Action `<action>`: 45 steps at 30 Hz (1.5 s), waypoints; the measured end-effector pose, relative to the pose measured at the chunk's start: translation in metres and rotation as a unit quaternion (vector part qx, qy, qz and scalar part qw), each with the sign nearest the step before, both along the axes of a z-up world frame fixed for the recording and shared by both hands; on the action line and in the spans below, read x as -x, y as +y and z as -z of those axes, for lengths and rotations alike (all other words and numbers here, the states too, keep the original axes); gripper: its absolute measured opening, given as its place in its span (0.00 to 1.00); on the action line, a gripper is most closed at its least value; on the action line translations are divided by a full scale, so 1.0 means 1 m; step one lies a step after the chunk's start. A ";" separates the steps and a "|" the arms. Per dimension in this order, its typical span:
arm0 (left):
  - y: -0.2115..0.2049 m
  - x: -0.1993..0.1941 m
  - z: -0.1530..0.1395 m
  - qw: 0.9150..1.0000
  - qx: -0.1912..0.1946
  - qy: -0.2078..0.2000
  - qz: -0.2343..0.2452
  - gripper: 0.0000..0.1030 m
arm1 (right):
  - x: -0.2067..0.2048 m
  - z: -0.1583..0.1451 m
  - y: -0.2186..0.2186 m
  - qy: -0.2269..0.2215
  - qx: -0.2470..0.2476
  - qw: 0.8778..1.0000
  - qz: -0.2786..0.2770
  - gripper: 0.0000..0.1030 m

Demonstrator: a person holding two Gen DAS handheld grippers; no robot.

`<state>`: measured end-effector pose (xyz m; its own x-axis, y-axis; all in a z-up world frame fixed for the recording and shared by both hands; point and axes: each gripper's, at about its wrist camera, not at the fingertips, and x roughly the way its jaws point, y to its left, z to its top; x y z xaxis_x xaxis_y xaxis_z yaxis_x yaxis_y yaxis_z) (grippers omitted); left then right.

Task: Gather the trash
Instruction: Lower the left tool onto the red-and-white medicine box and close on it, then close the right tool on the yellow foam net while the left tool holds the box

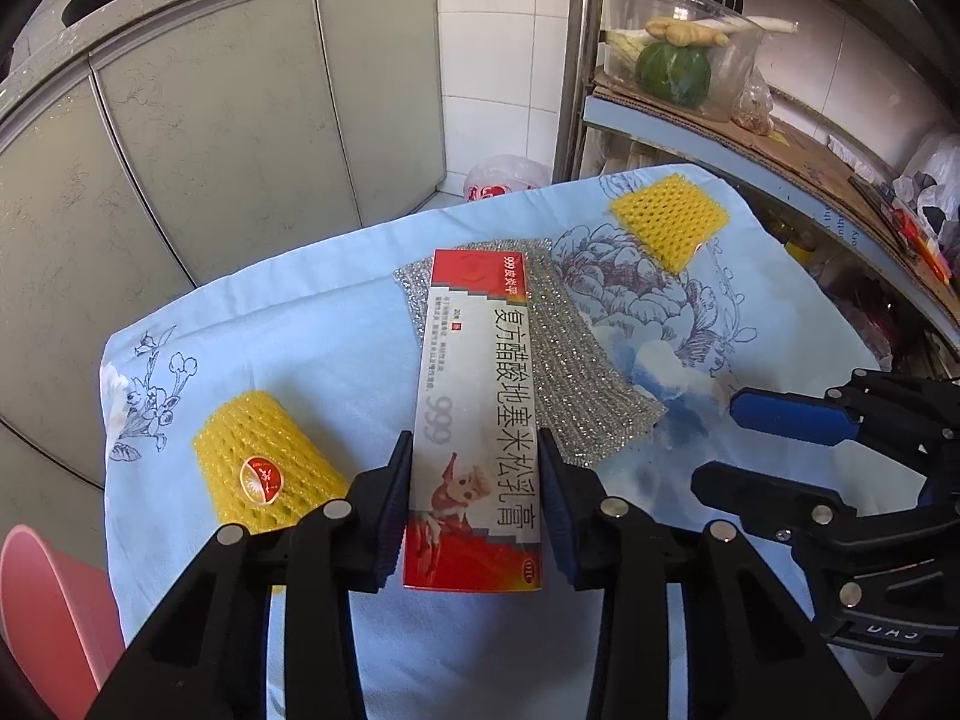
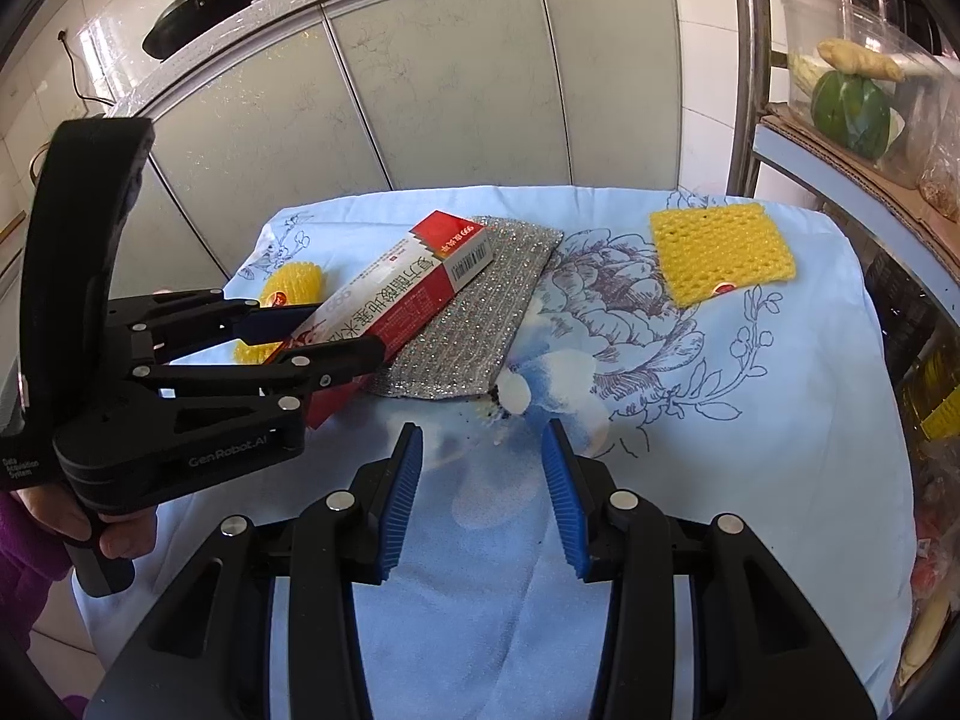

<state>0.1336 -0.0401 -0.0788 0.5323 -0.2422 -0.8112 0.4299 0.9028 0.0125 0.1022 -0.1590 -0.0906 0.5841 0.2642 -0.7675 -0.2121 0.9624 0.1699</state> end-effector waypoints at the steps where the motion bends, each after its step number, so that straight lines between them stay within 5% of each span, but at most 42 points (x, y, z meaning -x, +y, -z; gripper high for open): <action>1: 0.001 0.002 -0.001 1.000 0.003 -0.002 0.000 0.37 | 0.000 0.000 0.000 0.000 0.000 1.000 -0.001 0.41; 17: 0.013 0.029 -0.024 0.998 0.035 -0.036 -0.031 0.37 | 0.002 0.001 0.005 -0.001 -0.001 1.000 -0.011 0.41; 25: 0.033 0.048 -0.035 0.994 0.038 -0.061 -0.084 0.37 | 0.000 -0.004 0.018 -0.010 -0.002 1.000 -0.028 0.41; 45: 0.098 0.079 -0.056 0.970 0.057 -0.101 -0.213 0.37 | -0.011 -0.009 0.080 -0.026 0.007 0.995 -0.097 0.41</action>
<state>0.0542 0.0577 -0.0228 0.7490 -0.0470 -0.6609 0.0169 0.9985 -0.0519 0.1131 -0.0789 -0.0814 0.5623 0.3648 -0.7421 -0.4015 0.9050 0.1406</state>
